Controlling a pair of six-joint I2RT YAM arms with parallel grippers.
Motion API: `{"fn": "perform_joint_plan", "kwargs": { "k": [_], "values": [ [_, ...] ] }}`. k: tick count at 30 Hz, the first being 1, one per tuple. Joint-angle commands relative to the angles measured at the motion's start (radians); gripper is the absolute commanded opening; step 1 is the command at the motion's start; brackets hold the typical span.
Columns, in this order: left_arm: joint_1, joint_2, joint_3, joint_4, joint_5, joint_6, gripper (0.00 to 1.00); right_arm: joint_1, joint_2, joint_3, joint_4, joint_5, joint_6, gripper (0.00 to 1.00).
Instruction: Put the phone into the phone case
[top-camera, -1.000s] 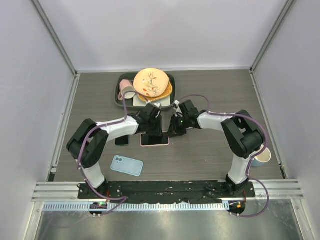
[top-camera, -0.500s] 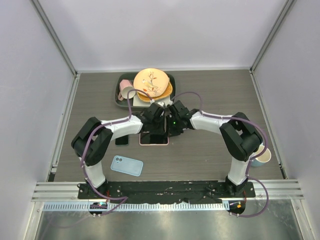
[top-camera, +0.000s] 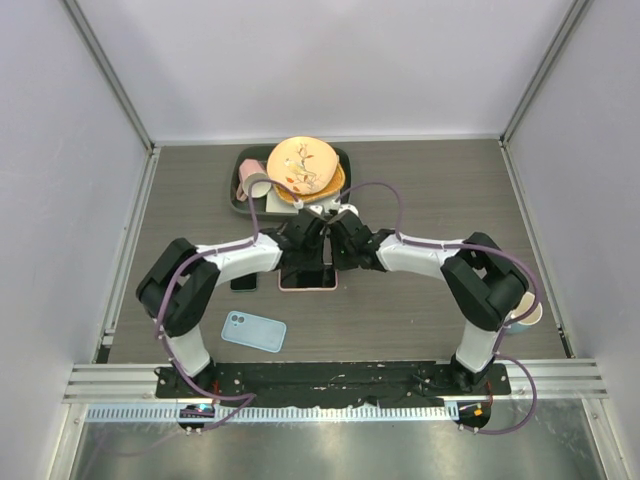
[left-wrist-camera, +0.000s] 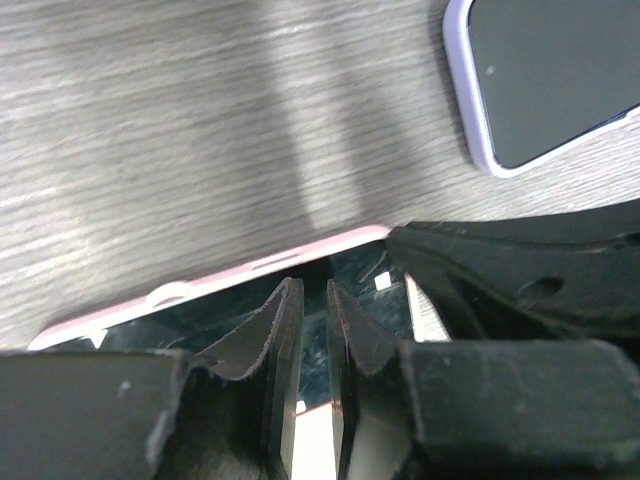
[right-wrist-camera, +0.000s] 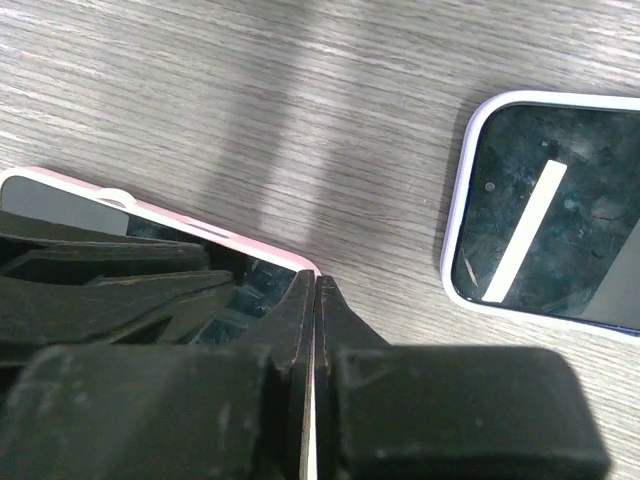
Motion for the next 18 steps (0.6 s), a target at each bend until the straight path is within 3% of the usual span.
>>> {"fn": "perform_joint_plan", "kwargs": {
  "k": [1,9,12,14,17,18],
  "values": [
    [0.001,-0.030,-0.083,-0.175,-0.058,0.013,0.22,0.028,-0.023,-0.064,-0.100,0.028,-0.034,0.01],
    [0.050,-0.311,-0.216,-0.041,-0.066,-0.022,0.36,-0.018,-0.245,-0.136,0.021,-0.102,0.012,0.02],
    [0.119,-0.446,-0.316,0.045,0.027,-0.038,0.46,-0.061,-0.332,-0.186,0.087,-0.170,0.034,0.09],
    [0.165,-0.524,-0.361,0.075,0.093,-0.054,0.62,-0.095,-0.368,-0.215,0.118,-0.226,0.041,0.15],
    [0.271,-0.572,-0.443,0.122,0.227,-0.062,0.69,-0.165,-0.423,-0.252,0.154,-0.317,0.055,0.25],
    [0.313,-0.574,-0.451,0.133,0.258,-0.062,0.69,-0.185,-0.435,-0.263,0.173,-0.340,0.060,0.37]
  ]
}}
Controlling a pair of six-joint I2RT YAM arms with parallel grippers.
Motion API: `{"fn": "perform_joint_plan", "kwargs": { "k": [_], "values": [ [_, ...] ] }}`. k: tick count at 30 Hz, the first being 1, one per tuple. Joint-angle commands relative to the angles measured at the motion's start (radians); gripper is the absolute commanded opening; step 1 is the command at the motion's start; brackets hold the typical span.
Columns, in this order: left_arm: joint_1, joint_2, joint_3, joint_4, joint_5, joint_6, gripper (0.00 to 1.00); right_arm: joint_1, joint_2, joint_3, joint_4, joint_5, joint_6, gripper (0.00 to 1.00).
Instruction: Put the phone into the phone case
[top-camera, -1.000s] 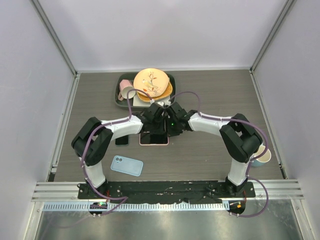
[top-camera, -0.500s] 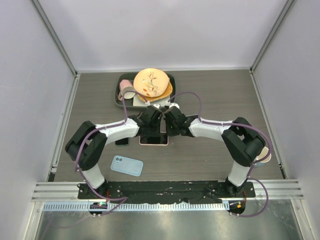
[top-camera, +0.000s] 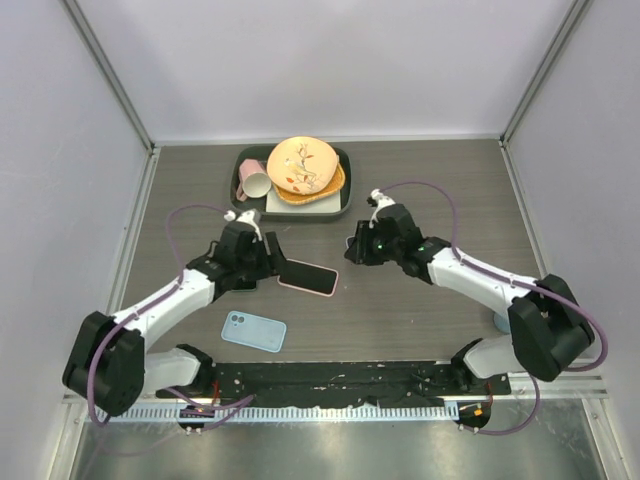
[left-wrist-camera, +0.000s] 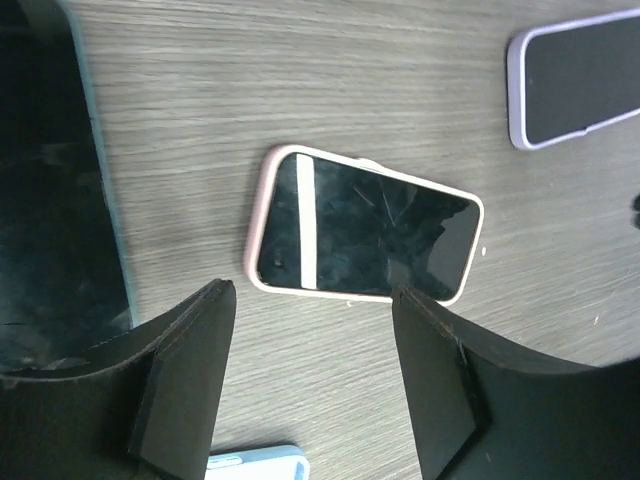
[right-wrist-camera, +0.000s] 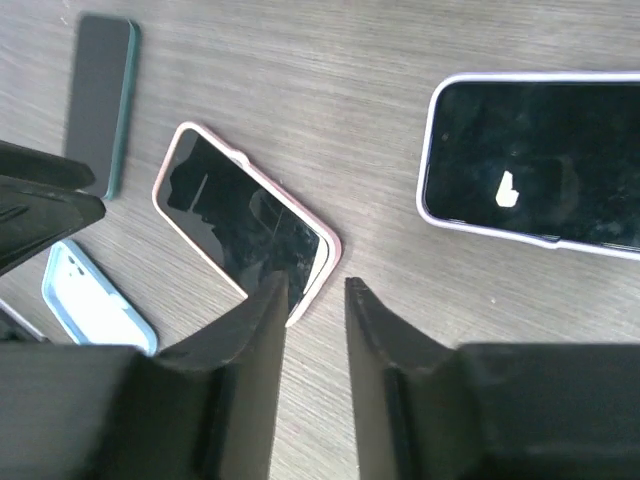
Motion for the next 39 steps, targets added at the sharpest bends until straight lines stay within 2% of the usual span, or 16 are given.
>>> {"fn": "perform_joint_plan", "kwargs": {
  "k": [1,2,3,7,10,16,21,30,39],
  "values": [
    [0.122,-0.034,-0.068,0.108,0.200,-0.016,0.69,-0.089,-0.081,-0.049,0.111,-0.160,0.040,0.41],
    [0.133,-0.013,-0.072,0.113,0.219,-0.010,0.69,-0.104,-0.093,-0.066,0.140,-0.205,0.041,0.43],
    [0.154,-0.001,-0.077,0.113,0.225,-0.010,0.69,-0.115,-0.102,-0.071,0.149,-0.213,0.044,0.51],
    [0.190,0.096,-0.088,0.165,0.318,-0.022,0.65,-0.147,-0.157,-0.101,0.172,-0.248,0.050,0.56],
    [0.198,0.162,-0.101,0.238,0.348,-0.044,0.60,-0.150,-0.176,-0.111,0.174,-0.253,0.053,0.56],
    [0.196,0.263,-0.092,0.275,0.332,-0.025,0.54,-0.161,-0.187,-0.132,0.177,-0.251,0.060,0.56],
    [0.182,0.325,-0.069,0.304,0.388,-0.016,0.50,-0.169,-0.168,-0.129,0.178,-0.260,0.060,0.56],
    [0.041,0.443,-0.014,0.378,0.397,-0.074,0.46,-0.173,-0.138,-0.126,0.186,-0.268,0.063,0.56],
    [-0.158,0.657,0.170,0.488,0.418,-0.188,0.45,-0.182,-0.159,-0.132,0.171,-0.262,0.064,0.56]
  ]
}}
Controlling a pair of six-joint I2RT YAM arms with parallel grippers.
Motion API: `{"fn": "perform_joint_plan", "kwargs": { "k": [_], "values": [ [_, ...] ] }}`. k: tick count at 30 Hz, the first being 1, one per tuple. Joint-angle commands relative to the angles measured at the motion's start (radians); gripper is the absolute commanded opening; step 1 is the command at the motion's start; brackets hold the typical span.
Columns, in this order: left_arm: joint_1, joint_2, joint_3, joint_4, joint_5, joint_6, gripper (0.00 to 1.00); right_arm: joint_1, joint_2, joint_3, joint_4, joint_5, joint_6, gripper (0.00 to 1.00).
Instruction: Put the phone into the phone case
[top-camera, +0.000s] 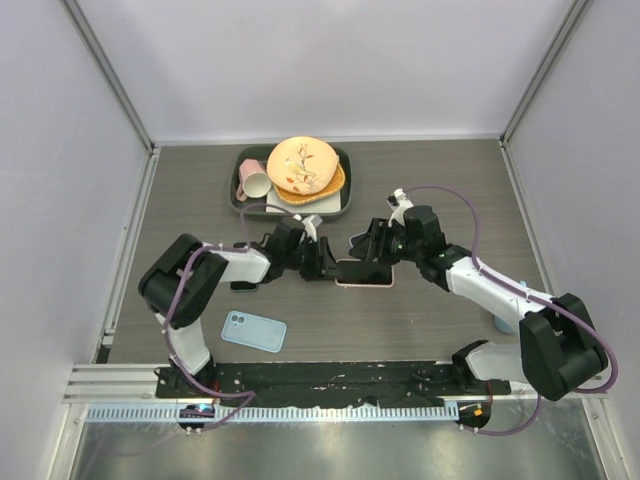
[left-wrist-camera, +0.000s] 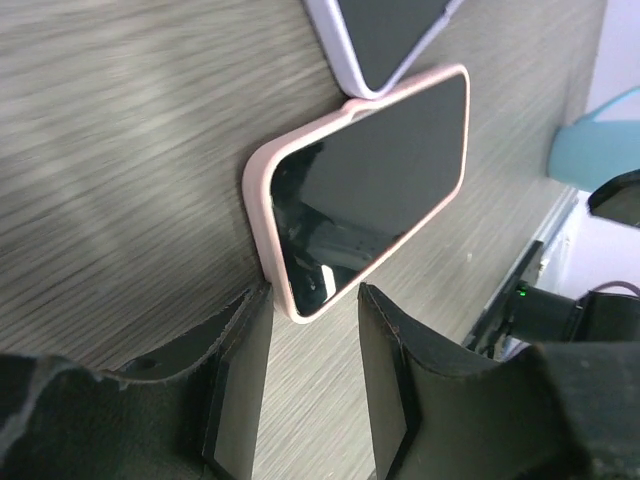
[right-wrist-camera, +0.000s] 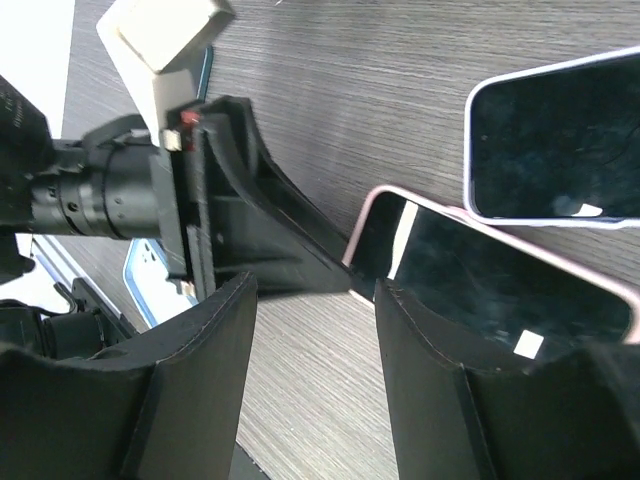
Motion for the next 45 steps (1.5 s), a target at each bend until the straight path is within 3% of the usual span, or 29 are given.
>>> {"fn": "perform_joint_plan", "kwargs": {
  "k": [1,4,8,12,17,23,32,39,45],
  "values": [
    [-0.084,0.137,0.072,0.000,-0.009,-0.054,0.44,-0.010,-0.035,0.003,0.012,-0.002,0.006,0.56],
    [-0.099,0.187,0.121,0.016,0.008,-0.077,0.43,-0.015,-0.052,0.003,-0.020,0.006,-0.006,0.56],
    [-0.095,0.130,0.114,-0.007,-0.042,-0.056,0.45,-0.015,-0.058,0.004,-0.068,-0.002,-0.047,0.56],
    [-0.078,-0.049,0.042,-0.139,-0.237,0.027,0.48,-0.012,-0.037,0.009,-0.088,-0.041,-0.080,0.56],
    [-0.064,-0.409,-0.060,-0.286,-0.530,0.116,0.55,0.011,0.008,0.027,-0.099,-0.052,-0.090,0.55],
    [-0.059,-0.805,-0.074,-0.525,-0.814,0.167,0.62,0.188,0.149,0.146,-0.163,0.033,-0.144,0.53],
    [-0.059,-1.112,-0.092,-0.575,-0.904,0.164,0.71,0.517,0.458,0.378,-0.264,0.069,-0.185,0.52],
    [-0.059,-1.152,-0.095,-0.610,-0.952,0.162,0.73,0.669,0.618,0.500,-0.327,0.147,-0.175,0.50],
    [-0.059,-1.154,-0.100,-0.622,-0.960,0.165,0.73,0.709,0.643,0.498,-0.289,0.149,-0.138,0.47]
  ]
}}
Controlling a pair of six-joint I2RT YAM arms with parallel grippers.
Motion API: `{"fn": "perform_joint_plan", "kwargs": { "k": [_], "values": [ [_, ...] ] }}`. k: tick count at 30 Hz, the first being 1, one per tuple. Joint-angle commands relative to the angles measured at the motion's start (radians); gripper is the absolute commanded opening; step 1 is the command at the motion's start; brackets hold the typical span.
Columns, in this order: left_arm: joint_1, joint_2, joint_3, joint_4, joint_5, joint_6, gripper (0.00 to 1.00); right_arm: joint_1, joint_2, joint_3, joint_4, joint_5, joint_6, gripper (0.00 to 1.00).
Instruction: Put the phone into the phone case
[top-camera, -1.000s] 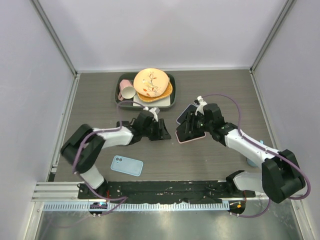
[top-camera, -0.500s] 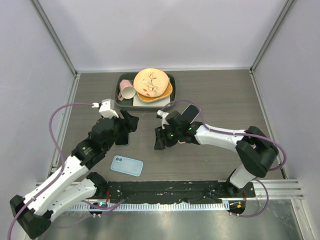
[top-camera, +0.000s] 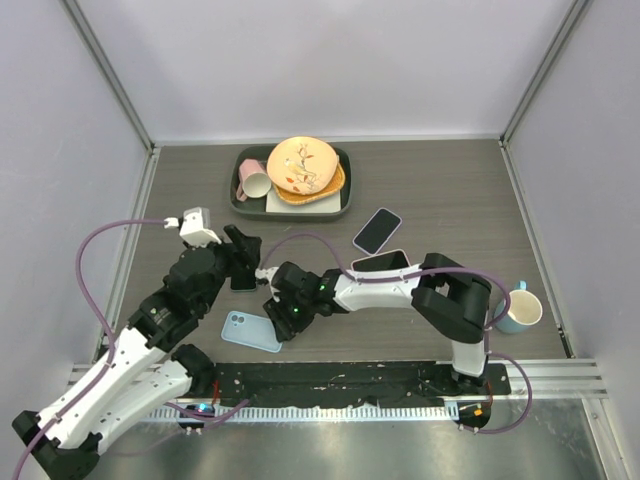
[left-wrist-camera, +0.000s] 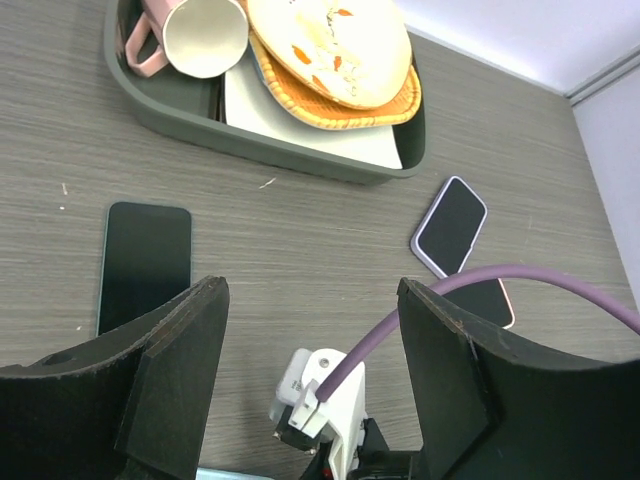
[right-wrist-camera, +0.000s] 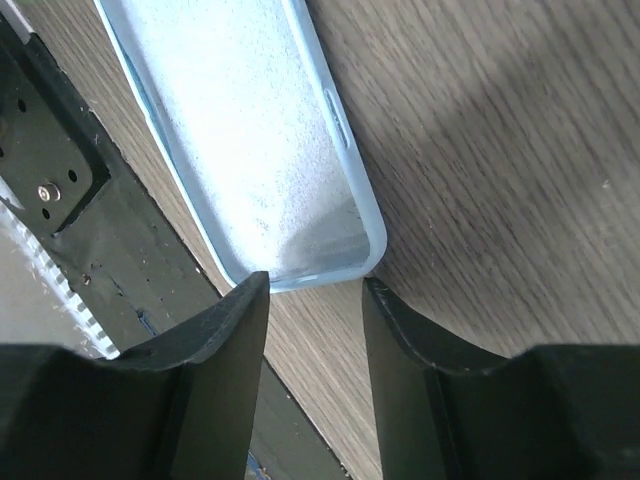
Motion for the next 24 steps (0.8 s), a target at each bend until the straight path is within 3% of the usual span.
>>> {"fn": "perform_joint_plan", "kwargs": {
  "k": [1,7,10,24],
  "values": [
    [0.002,-0.002,-0.008,-0.008,-0.044,0.017,0.73,0.031,0.040,0.019,-0.027,0.049,0.023,0.45],
    [0.002,-0.014,-0.011,-0.033,-0.072,0.016,0.73,0.046,0.085,0.059,-0.106,0.186,-0.009,0.08],
    [0.002,-0.020,-0.029,-0.036,-0.081,0.007,0.73,0.040,0.080,0.050,-0.126,0.268,-0.035,0.01],
    [0.003,0.201,-0.010,-0.032,0.019,0.001,0.74,-0.230,-0.179,-0.156,-0.178,0.385,-0.162,0.01]
  ]
}}
